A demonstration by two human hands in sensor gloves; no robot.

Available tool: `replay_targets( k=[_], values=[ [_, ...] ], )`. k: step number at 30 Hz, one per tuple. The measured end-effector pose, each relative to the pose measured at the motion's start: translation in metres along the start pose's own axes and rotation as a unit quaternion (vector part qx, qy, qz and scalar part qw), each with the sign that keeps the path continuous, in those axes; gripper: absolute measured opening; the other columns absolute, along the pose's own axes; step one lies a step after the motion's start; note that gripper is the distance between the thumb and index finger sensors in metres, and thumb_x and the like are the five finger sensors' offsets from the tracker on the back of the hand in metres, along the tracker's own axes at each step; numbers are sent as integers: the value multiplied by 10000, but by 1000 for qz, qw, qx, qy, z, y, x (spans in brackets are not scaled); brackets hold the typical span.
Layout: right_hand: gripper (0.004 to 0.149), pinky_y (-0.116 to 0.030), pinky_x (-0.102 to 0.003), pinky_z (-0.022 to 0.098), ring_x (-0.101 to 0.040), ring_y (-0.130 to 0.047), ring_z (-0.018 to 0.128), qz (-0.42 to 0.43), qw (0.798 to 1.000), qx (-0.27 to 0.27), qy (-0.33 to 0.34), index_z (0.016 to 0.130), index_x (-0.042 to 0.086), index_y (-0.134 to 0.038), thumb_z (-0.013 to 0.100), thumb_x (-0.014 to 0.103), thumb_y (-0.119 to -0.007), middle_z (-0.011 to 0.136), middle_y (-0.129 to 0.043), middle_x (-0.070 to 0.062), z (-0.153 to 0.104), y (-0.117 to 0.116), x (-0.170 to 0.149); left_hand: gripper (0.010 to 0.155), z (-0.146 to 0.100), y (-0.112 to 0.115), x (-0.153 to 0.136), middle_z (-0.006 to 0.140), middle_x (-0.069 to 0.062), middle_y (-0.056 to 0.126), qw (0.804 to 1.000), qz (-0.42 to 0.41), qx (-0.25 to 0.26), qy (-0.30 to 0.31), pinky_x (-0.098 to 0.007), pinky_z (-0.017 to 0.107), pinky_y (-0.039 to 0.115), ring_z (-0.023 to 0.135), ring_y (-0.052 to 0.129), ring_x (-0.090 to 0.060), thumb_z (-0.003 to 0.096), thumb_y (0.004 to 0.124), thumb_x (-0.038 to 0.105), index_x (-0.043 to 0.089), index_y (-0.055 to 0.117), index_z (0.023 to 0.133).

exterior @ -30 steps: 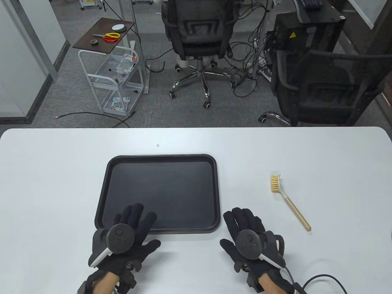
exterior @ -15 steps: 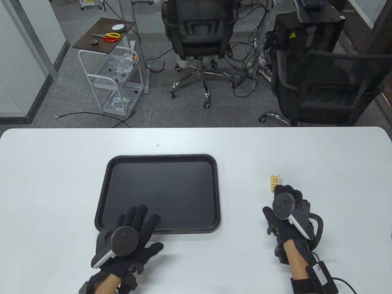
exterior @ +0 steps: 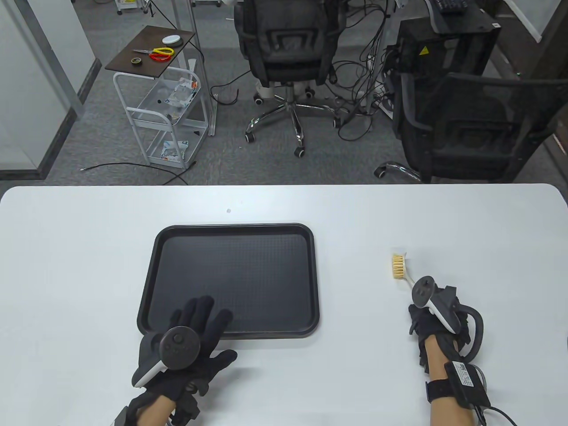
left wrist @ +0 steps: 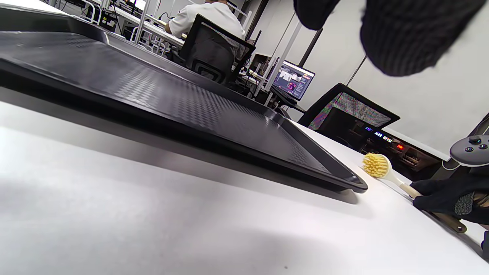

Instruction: Scrub the tray with pot brush

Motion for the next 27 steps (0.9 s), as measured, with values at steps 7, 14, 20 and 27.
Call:
replay_targets(
  k=[7, 14, 20, 27],
  values=[
    [535, -750, -478, 575, -226, -873, 681, -13, 999, -33, 3, 948, 229, -686, 464, 436, -779, 896, -776, -63, -4, 1, -1, 839, 0, -1, 0, 1166, 66, 33, 1000, 4, 3, -7, -497, 768, -13, 1105, -31, -248, 381, 736, 689, 468, 358, 1096],
    [519, -864, -436, 442, -269, -976, 652, 36, 997, -65, 12, 939, 215, -584, 476, 410, -714, 965, -699, -121, -15, 15, -3, 836, -1, -2, -1, 1165, 68, 31, 1000, -2, 7, -8, -497, 768, -14, 1106, -30, -247, 383, 736, 686, 468, 358, 1095],
    [536, -876, -362, 323, -151, -980, 445, 124, 984, -117, 57, 940, 197, -565, 475, 399, -737, 925, -741, -129, -51, 42, 11, 834, -2, -2, -2, 1165, 70, 31, 1000, -5, 10, -6, -496, 769, -11, 1107, -24, -247, 383, 736, 684, 469, 358, 1095],
    [585, -856, -356, 322, -132, -957, 418, 178, 961, -152, 148, 1039, 272, -551, 498, 408, -728, 776, -862, -16, -110, 66, 56, 831, -3, -3, -4, 1163, 69, 29, 1000, -7, 13, -11, -497, 770, -9, 1108, -20, -248, 384, 735, 681, 464, 365, 1095]
  ],
)
Point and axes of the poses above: the tracker on the back of each hand, its own x axis roughly to the thumb side, its own z axis roughly from the wrist to the fingertips, y = z × x, the point moved 1 cm from there along z, roughly from the wrist to the fingertips
